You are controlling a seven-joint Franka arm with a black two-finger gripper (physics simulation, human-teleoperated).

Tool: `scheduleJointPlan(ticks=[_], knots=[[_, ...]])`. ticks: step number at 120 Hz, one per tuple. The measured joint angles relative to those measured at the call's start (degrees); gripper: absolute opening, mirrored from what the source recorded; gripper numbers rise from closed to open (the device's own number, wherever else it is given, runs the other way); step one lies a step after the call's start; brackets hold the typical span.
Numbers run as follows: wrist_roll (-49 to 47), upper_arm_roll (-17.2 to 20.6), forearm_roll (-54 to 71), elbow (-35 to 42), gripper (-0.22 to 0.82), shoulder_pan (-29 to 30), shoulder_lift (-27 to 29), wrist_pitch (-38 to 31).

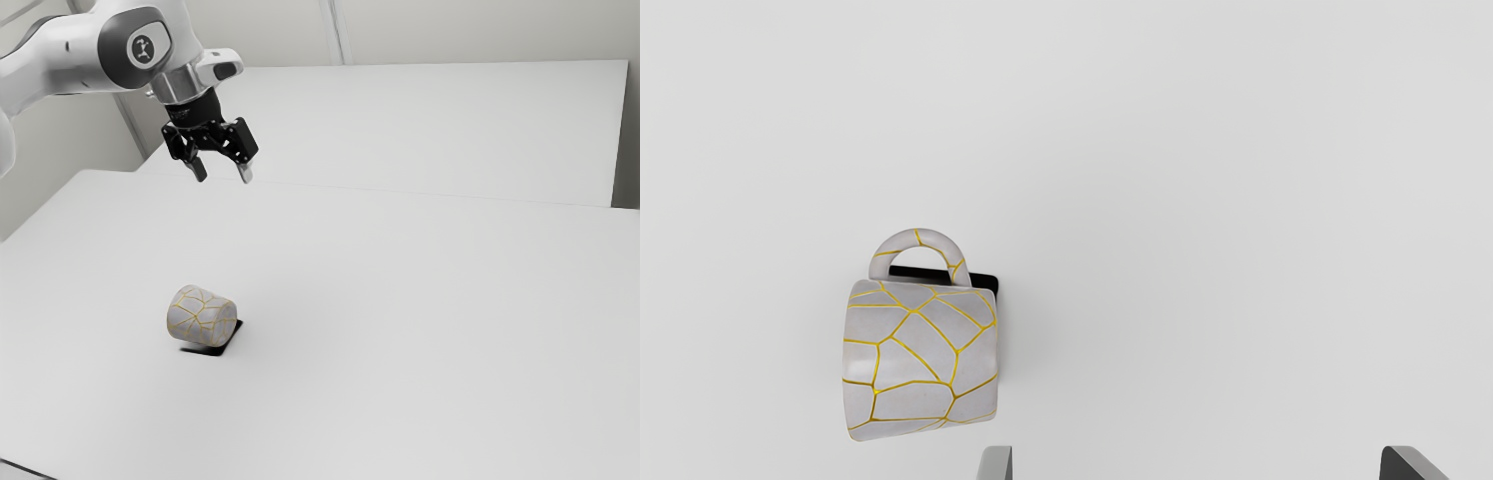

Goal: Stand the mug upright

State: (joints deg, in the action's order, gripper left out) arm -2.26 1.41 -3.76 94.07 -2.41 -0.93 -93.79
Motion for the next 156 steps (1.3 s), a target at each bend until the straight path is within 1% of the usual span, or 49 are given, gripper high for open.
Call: scheduleJointPlan(ticks=[15, 44, 56, 80, 93, 126, 156], knots=[[-0.04, 0.0, 0.13, 0.32, 0.6, 0.07, 0.33, 0.08], [-0.03, 0.01, 0.28, 3.2, 0.6, 0.85, 3.23, 1.18], [0.15, 0.07, 0.31, 3.74, 0.6, 2.86, 3.57, 1.64], [1.33, 0.09, 0.33, 5.68, 0.6, 9.12, 3.43, 1.88], [2.55, 0.06, 0.08, 8.32, 0.6, 11.25, 3.42, 0.49], [6.69, -0.11, -2.08, 13.2, 0.6, 12.56, 2.62, -4.63], [10.53, -0.09, -4.22, 17.12, 0.6, 15.49, 1.45, -8.6]])
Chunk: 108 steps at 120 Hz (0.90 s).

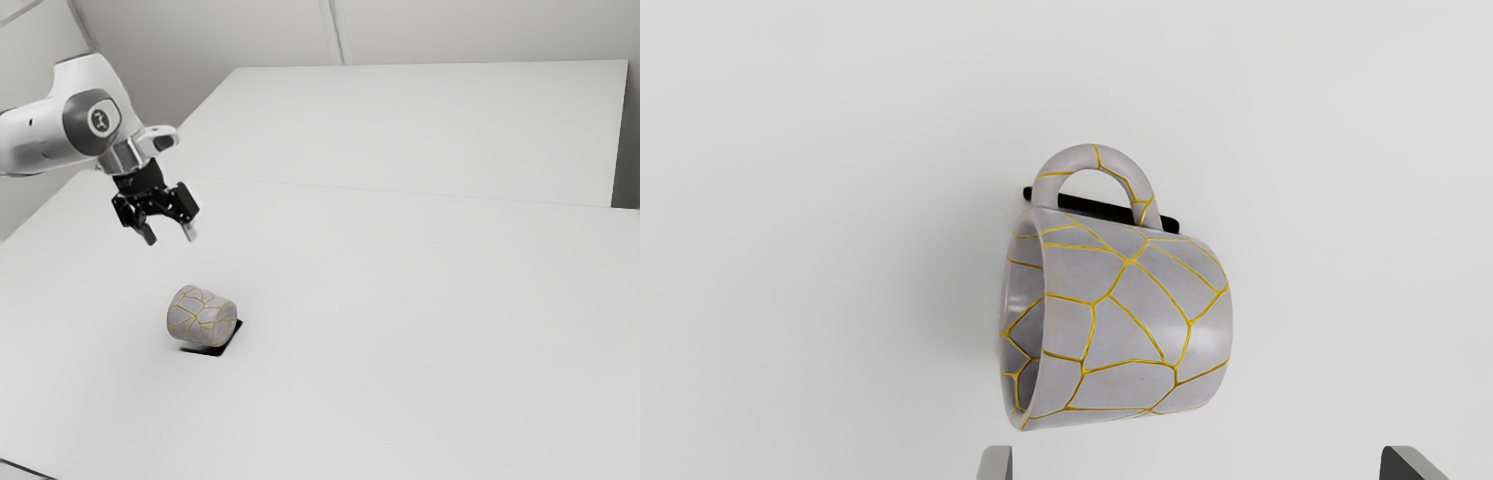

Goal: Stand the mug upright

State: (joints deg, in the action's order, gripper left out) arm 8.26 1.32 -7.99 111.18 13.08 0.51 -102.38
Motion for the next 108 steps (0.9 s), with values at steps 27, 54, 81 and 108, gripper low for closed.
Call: scheduleJointPlan(ticks=[27, 54, 81, 108], knots=[[3.0, -0.07, -2.23, 4.43, 0.6, 2.89, -0.16, -3.01], [5.85, -0.06, -4.63, 6.07, 0.6, 5.6, -2.34, -5.95], [8.55, -0.09, -7.71, 8.09, 0.6, 5.14, -2.79, -7.78], [11.53, -0.08, -11.71, 9.64, 0.6, 5.44, -4.47, -9.33]])
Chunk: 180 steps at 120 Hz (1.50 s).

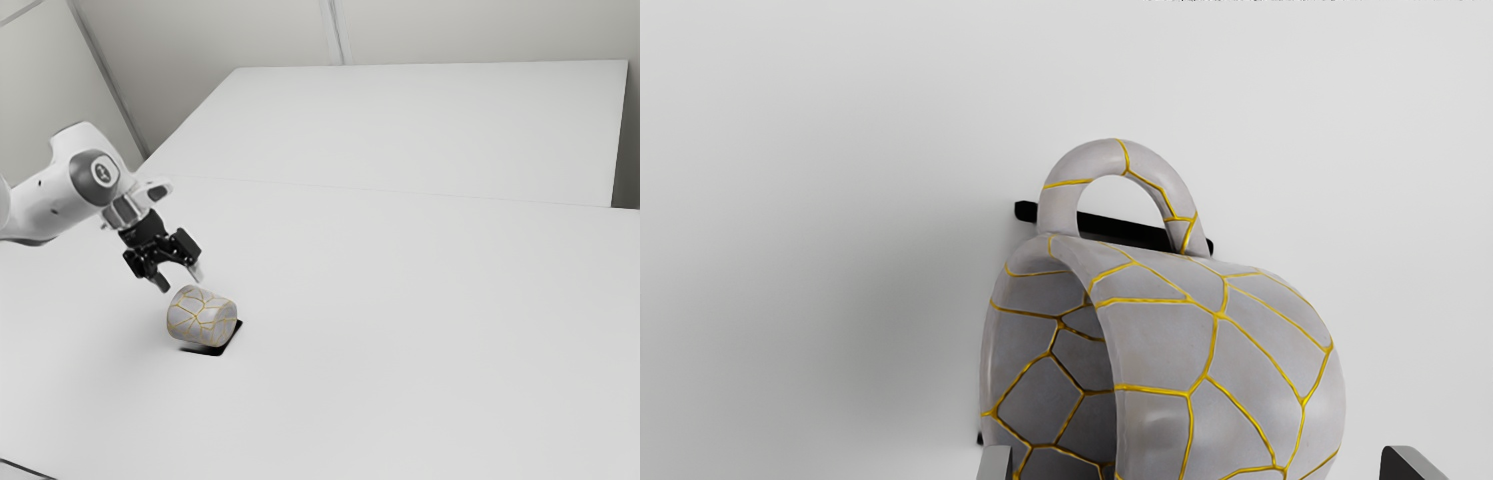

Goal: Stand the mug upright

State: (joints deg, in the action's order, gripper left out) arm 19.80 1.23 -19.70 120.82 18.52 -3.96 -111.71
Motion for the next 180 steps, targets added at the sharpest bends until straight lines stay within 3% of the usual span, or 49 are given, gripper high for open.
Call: scheduleJointPlan(ticks=[92, 100, 123, 136, 151, 180], knots=[[13.53, 0.0, -22.16, 6.7, 0.59, 4.79, -2.24, 0.19], [14.76, -0.01, -23.76, 6.78, 0.51, 4.99, -2.19, 0.76], [17.65, -0.01, -25.75, 6.77, 0.12, 5.19, -1.92, 2.0], [18.92, 0.06, -26.04, 6.81, -0.01, 5.11, -0.96, 2.41], [20.12, 0.15, -26.17, 7.51, -0.1, 4.18, 1.71, 2.61], [21.61, 0.26, -25.54, 7.65, -0.15, 1.96, 5.15, 2.03]])
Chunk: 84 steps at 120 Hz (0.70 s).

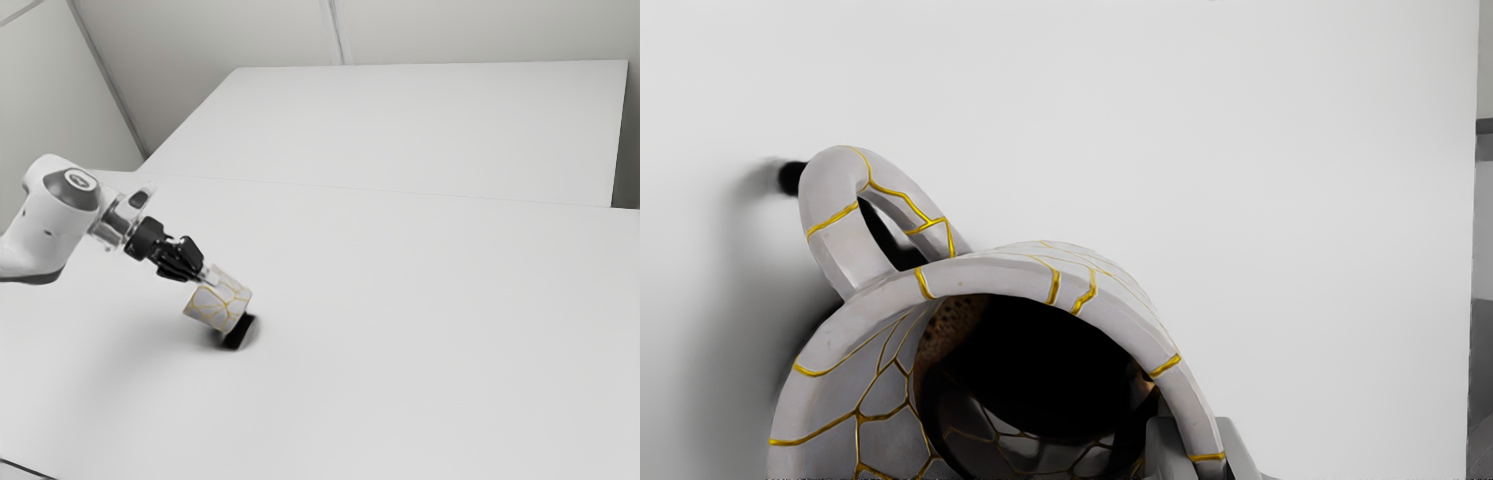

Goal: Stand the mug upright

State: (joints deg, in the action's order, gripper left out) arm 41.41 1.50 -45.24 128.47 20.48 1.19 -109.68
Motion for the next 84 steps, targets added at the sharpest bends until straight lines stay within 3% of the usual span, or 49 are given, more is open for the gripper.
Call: scheduleJointPlan(ticks=[31, 84], knots=[[-1.89, 0.27, 10.11, -1.54, -0.17, -7.69, 3.27, -3.47], [-16.93, 8.43, 39.51, -2.09, -0.18, -16.22, 10.36, -8.73]])
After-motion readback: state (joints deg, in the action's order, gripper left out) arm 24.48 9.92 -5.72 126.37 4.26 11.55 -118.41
